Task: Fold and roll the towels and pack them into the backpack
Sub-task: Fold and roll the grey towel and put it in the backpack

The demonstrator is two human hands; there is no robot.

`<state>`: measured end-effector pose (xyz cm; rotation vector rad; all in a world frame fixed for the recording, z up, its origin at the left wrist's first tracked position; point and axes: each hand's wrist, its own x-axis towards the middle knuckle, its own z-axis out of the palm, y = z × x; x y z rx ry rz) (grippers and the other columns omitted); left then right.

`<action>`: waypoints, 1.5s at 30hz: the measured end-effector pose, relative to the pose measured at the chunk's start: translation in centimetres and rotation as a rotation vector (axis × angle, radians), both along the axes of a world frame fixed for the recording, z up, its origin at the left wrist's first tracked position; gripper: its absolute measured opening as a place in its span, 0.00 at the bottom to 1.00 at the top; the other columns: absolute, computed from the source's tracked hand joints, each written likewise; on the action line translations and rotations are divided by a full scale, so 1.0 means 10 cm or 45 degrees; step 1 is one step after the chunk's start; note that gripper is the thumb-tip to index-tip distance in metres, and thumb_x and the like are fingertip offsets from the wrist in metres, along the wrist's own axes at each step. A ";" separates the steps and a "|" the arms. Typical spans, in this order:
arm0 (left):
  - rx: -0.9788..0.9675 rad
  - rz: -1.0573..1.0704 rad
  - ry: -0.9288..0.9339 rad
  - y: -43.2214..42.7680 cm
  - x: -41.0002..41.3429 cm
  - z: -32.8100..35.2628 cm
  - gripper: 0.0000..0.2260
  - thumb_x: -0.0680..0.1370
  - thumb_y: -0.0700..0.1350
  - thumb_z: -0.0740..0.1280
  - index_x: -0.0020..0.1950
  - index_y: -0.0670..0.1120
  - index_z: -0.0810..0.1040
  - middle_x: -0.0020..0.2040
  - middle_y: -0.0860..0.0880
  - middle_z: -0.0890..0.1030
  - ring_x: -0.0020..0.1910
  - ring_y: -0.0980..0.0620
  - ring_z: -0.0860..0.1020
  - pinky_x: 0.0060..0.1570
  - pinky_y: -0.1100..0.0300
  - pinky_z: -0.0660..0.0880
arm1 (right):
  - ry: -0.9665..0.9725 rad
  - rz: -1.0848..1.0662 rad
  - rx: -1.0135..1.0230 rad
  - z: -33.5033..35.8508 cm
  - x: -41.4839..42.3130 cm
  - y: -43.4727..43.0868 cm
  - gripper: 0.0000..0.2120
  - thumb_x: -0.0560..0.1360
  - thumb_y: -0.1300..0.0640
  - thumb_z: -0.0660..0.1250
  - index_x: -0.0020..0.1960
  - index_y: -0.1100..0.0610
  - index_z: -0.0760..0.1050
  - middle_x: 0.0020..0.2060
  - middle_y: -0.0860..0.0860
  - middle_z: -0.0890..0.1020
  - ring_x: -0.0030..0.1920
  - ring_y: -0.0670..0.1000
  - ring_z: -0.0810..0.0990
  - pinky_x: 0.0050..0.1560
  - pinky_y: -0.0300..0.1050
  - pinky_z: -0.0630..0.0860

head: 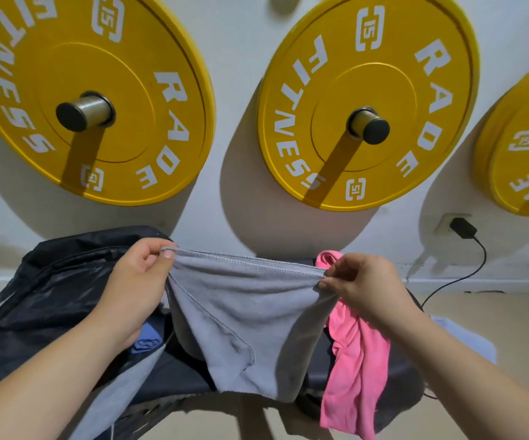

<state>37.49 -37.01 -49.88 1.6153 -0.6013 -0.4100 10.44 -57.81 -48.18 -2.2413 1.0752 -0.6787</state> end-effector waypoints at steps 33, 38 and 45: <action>0.148 0.171 -0.162 -0.04 -0.03 0.07 0.05 0.81 0.43 0.68 0.53 0.48 0.84 0.46 0.44 0.86 0.40 0.51 0.79 0.41 0.59 0.75 | -0.564 -0.281 0.350 -0.12 0.08 -0.04 0.04 0.75 0.60 0.70 0.43 0.55 0.83 0.34 0.53 0.85 0.33 0.46 0.80 0.39 0.45 0.78; 0.121 0.230 -0.143 -0.15 0.07 0.05 0.06 0.82 0.42 0.67 0.56 0.46 0.83 0.46 0.43 0.85 0.44 0.49 0.83 0.43 0.57 0.78 | -0.696 -0.328 0.461 -0.24 0.24 -0.13 0.03 0.77 0.60 0.72 0.44 0.55 0.83 0.37 0.55 0.86 0.37 0.53 0.81 0.40 0.50 0.79; -0.015 0.289 -0.176 -0.19 0.06 0.14 0.07 0.82 0.42 0.65 0.53 0.50 0.83 0.45 0.46 0.85 0.46 0.50 0.85 0.54 0.54 0.80 | -0.870 -0.286 0.257 -0.09 0.35 -0.11 0.04 0.79 0.58 0.69 0.46 0.51 0.78 0.41 0.50 0.83 0.42 0.49 0.80 0.46 0.46 0.78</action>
